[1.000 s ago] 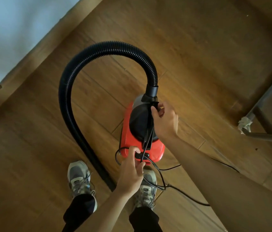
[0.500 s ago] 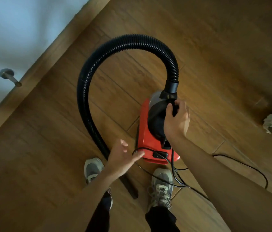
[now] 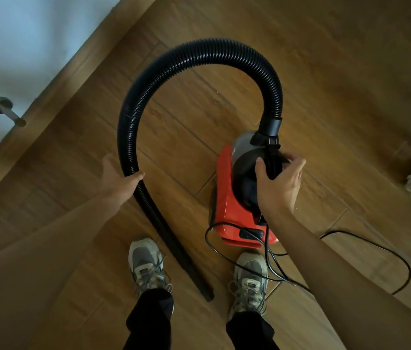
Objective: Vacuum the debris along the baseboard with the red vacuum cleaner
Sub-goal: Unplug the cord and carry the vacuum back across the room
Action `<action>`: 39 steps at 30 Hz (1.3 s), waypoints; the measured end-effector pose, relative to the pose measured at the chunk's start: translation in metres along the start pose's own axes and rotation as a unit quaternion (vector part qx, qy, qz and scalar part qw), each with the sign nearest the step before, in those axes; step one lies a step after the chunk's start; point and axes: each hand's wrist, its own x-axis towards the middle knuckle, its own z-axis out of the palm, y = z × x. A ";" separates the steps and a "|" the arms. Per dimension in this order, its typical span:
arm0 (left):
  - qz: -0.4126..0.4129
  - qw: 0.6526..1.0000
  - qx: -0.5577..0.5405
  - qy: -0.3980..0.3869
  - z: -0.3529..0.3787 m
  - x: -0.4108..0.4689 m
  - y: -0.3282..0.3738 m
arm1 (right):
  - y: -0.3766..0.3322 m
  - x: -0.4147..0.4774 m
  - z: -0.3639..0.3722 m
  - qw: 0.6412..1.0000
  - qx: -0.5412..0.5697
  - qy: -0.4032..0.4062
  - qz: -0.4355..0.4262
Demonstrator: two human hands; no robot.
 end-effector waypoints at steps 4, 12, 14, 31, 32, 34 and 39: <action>0.023 0.999 -0.008 -0.036 0.011 0.007 -0.001 | 0.013 -0.007 -0.007 1.000 -0.006 -0.006 0.014; 0.144 0.989 0.037 -0.002 0.010 -0.001 -0.014 | 0.016 -0.009 -0.003 1.000 0.007 -0.019 0.007; 0.183 0.983 0.015 -0.003 0.009 -0.007 -0.014 | 0.013 -0.010 -0.004 1.000 0.007 -0.004 -0.012; 0.313 0.949 0.011 0.016 -0.025 -0.076 0.093 | -0.081 -0.001 -0.069 0.996 0.017 0.030 -0.085; 0.327 0.945 0.013 0.016 -0.031 -0.081 0.104 | -0.091 -0.002 -0.077 0.995 0.017 0.033 -0.090; 0.350 0.936 0.024 0.016 -0.044 -0.091 0.128 | -0.112 -0.003 -0.095 0.994 0.021 0.040 -0.098; 0.397 0.917 0.032 -0.011 -0.079 -0.117 0.197 | -0.168 -0.010 -0.145 0.991 0.034 0.069 -0.111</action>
